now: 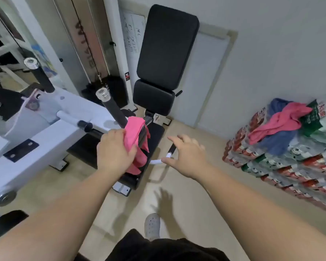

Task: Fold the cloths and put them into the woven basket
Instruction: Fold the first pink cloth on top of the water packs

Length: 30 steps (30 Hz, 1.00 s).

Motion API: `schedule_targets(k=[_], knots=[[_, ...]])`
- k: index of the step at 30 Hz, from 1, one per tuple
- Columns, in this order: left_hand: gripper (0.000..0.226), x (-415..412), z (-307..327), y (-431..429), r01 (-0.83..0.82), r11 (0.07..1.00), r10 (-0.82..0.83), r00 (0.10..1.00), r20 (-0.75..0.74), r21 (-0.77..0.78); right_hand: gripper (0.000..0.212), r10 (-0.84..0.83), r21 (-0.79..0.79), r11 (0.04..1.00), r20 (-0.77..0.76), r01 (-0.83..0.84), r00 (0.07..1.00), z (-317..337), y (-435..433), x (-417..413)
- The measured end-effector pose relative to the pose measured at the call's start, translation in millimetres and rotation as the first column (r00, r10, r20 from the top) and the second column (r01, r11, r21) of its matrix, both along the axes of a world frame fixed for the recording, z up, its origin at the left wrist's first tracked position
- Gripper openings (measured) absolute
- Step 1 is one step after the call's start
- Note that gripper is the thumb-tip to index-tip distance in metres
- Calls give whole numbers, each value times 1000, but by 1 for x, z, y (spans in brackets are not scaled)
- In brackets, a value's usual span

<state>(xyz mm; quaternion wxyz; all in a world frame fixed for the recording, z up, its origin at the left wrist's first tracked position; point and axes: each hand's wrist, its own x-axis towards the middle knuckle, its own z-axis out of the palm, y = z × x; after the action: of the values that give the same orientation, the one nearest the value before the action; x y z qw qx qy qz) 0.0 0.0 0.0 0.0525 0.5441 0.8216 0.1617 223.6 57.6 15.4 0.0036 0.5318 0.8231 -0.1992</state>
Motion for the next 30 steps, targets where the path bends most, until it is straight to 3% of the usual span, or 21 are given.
schedule_targets(k=[3, 12, 19, 23, 26, 30], knots=[[53, -16, -8, 10, 55, 998, -56, 997, -45, -29, 72, 58, 22, 998, -19, -58, 998, -5, 24, -34], [32, -26, -31, 16, 110, 991, -114, 992, 48, 74, 57, 278, 47, 960, -223, -275, 934, -23, 78, -99], [30, -27, -33, 11, 64, 986, -84, 988, 126, 154, 18, 358, 232, 927, -310, -295, 881, -25, 90, -105], [28, -24, -21, 13, 39, 986, -64, 985, 160, 160, 7, 368, 251, 917, -233, -310, 900, -21, 92, -98], [29, -9, -7, 17, 36, 991, -65, 971, 230, 127, 12, 390, 304, 889, -117, -341, 913, -10, 86, -80], [25, 32, 5, 23, -19, 975, -75, 910, 409, 221, 15, 274, 301, 927, -132, -225, 953, 11, 78, -37]])
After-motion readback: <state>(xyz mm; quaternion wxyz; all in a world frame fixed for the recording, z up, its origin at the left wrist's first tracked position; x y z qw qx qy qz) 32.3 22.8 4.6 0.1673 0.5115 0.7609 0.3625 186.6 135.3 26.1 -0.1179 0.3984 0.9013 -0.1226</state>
